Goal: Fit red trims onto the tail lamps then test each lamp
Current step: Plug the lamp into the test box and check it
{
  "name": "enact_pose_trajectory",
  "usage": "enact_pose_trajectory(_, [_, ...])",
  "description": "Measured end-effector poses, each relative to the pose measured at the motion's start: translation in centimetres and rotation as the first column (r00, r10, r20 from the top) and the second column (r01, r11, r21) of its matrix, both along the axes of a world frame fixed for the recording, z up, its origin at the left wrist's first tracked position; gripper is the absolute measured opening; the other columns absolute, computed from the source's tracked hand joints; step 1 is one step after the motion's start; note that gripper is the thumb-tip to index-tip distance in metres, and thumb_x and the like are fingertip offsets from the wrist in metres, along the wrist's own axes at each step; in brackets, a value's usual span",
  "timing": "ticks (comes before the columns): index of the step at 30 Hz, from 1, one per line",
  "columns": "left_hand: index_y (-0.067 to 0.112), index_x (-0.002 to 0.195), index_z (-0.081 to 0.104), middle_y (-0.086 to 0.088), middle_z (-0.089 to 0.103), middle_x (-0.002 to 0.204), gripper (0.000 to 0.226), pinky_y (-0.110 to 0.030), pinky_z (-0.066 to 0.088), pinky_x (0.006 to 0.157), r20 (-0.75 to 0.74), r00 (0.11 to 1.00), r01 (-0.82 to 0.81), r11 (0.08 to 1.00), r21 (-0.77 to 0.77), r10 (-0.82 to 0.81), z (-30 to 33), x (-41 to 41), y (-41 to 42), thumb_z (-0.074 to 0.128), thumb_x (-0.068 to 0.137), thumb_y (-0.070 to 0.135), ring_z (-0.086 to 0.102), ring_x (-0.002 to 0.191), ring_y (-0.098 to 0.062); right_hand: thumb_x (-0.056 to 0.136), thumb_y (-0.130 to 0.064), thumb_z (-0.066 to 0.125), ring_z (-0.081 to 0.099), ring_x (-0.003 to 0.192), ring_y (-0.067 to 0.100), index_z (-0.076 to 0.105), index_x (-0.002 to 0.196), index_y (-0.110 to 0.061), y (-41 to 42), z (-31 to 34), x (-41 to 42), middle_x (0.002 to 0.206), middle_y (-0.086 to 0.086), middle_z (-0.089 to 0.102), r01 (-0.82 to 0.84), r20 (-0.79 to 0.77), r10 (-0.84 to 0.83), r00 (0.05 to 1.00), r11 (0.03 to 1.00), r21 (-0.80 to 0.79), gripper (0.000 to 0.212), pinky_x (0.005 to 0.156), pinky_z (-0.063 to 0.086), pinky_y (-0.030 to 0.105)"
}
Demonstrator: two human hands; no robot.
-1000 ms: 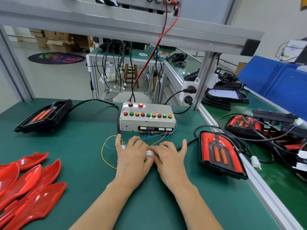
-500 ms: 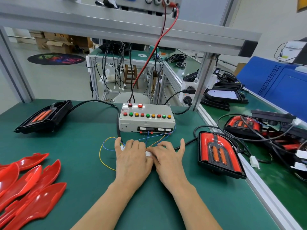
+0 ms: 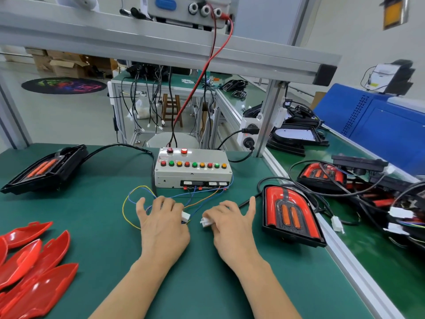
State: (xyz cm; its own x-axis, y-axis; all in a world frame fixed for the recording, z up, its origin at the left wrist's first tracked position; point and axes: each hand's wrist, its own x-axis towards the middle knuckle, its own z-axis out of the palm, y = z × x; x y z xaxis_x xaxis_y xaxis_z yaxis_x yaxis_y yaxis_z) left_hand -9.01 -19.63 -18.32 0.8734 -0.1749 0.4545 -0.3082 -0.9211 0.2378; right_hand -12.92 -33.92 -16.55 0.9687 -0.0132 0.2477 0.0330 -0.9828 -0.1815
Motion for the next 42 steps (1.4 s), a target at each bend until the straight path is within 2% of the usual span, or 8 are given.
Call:
enact_pose_trajectory(8, [0.017, 0.096, 0.07, 0.007, 0.067, 0.097, 0.036, -0.049, 0.02, 0.103, 0.102, 0.936, 0.34, 0.941, 0.003, -0.338, 1.1, -1.3, -1.0, 0.051, 0.066, 0.018, 0.063, 0.106, -0.022, 0.086, -0.002, 0.047, 0.037, 0.127, 0.013, 0.052, 0.126, -0.031, -0.1, 1.3, -1.3, 0.123, -0.012, 0.054, -0.027, -0.076, 0.026, 0.997, 0.999, -0.022, 0.05, 0.091, -0.044, 0.042])
enact_pose_trajectory(16, [0.018, 0.099, 0.07, 0.007, 0.067, 0.098, 0.037, -0.037, 0.03, 0.096, 0.133, 0.892, 0.43, 0.902, 0.036, -0.431, 1.3, -1.3, -1.6, 0.042, 0.076, 0.028, 0.063, 0.096, -0.02, 0.089, -0.016, 0.061, 0.043, 0.129, 0.016, 0.058, 0.13, -0.028, -7.0, 4.9, -5.0, 0.135, -0.005, 0.052, 0.203, 0.255, -0.236, 0.938, 0.968, 0.15, 0.043, 0.118, 0.006, 0.04])
enact_pose_trajectory(19, [0.015, 0.098, 0.07, 0.004, 0.068, 0.097, 0.028, -0.03, 0.037, 0.085, 0.086, 0.891, 0.44, 0.894, 0.086, -0.446, 1.2, -1.0, -2.5, 0.063, 0.071, 0.018, 0.065, 0.089, -0.022, 0.091, -0.02, 0.062, 0.046, 0.127, 0.024, 0.052, 0.137, -0.017, -10.9, 5.4, -6.2, 0.141, 0.003, 0.049, 0.389, 0.189, -0.456, 0.87, 0.869, 0.306, 0.047, 0.11, 0.03, 0.039])
enact_pose_trajectory(25, [0.008, 0.085, 0.072, -0.004, 0.069, 0.077, 0.04, -0.035, 0.055, 0.06, -0.083, 0.946, 0.322, 0.935, 0.151, -0.313, 1.2, -0.7, -4.9, 0.082, 0.047, -0.001, 0.065, 0.066, -0.028, 0.093, -0.04, 0.059, 0.045, 0.13, 0.022, 0.039, 0.144, -0.01, -13.5, 3.2, -7.0, 0.142, 0.004, 0.049, 0.562, -0.205, -0.552, 0.808, 0.619, 0.55, 0.062, 0.104, 0.034, 0.034])
enact_pose_trajectory(28, [0.011, 0.11, 0.064, -0.004, 0.066, 0.101, 0.035, -0.037, 0.047, 0.078, -0.156, 0.962, 0.253, 0.945, 0.207, -0.223, 1.6, -0.3, -5.9, 0.065, 0.075, 0.005, 0.061, 0.091, -0.027, 0.095, -0.031, 0.058, 0.057, 0.096, 0.004, 0.058, 0.12, -0.022, -13.4, 2.0, -6.9, 0.109, -0.01, 0.065, 0.476, -0.255, -0.473, 0.843, 0.436, 0.764, 0.027, 0.083, 0.04, 0.026])
enact_pose_trajectory(32, [0.021, 0.129, 0.044, 0.003, 0.049, 0.124, 0.036, -0.029, 0.035, 0.092, -0.206, 0.96, 0.242, 0.937, 0.252, -0.192, 1.1, 0.3, -6.9, 0.035, 0.094, 0.017, 0.047, 0.114, -0.018, 0.095, -0.027, 0.058, 0.06, 0.093, -0.003, 0.064, 0.106, -0.031, -13.8, 1.3, -6.7, 0.102, -0.016, 0.069, 0.383, -0.249, -0.418, 0.874, 0.275, 0.882, 0.013, 0.071, 0.041, 0.016])
enact_pose_trajectory(39, [0.011, 0.113, 0.066, -0.009, 0.061, 0.122, 0.036, -0.03, 0.041, 0.091, -0.491, 0.805, 0.132, 0.908, -0.399, -0.332, 2.0, 0.2, -8.8, 0.036, 0.094, 0.006, 0.055, 0.112, -0.027, 0.095, -0.019, 0.058, 0.066, 0.104, 0.012, 0.061, 0.12, -0.032, -13.4, 0.0, -6.9, 0.106, -0.011, 0.073, 0.251, -0.169, -0.378, 0.91, 0.178, 0.952, 0.029, 0.096, 0.049, 0.037])
enact_pose_trajectory(42, [0.018, 0.082, 0.064, -0.007, 0.069, 0.101, 0.026, -0.028, 0.038, 0.067, -0.576, 0.698, -0.011, 0.797, -0.603, -0.426, 2.9, -0.4, -9.7, 0.041, 0.093, 0.02, 0.054, 0.073, -0.019, 0.095, -0.016, 0.059, 0.069, 0.099, 0.01, 0.057, 0.124, -0.033, -13.0, -0.1, -6.9, 0.106, -0.01, 0.073, 0.193, -0.121, -0.34, 0.933, 0.187, 0.963, 0.034, 0.09, 0.051, 0.035])
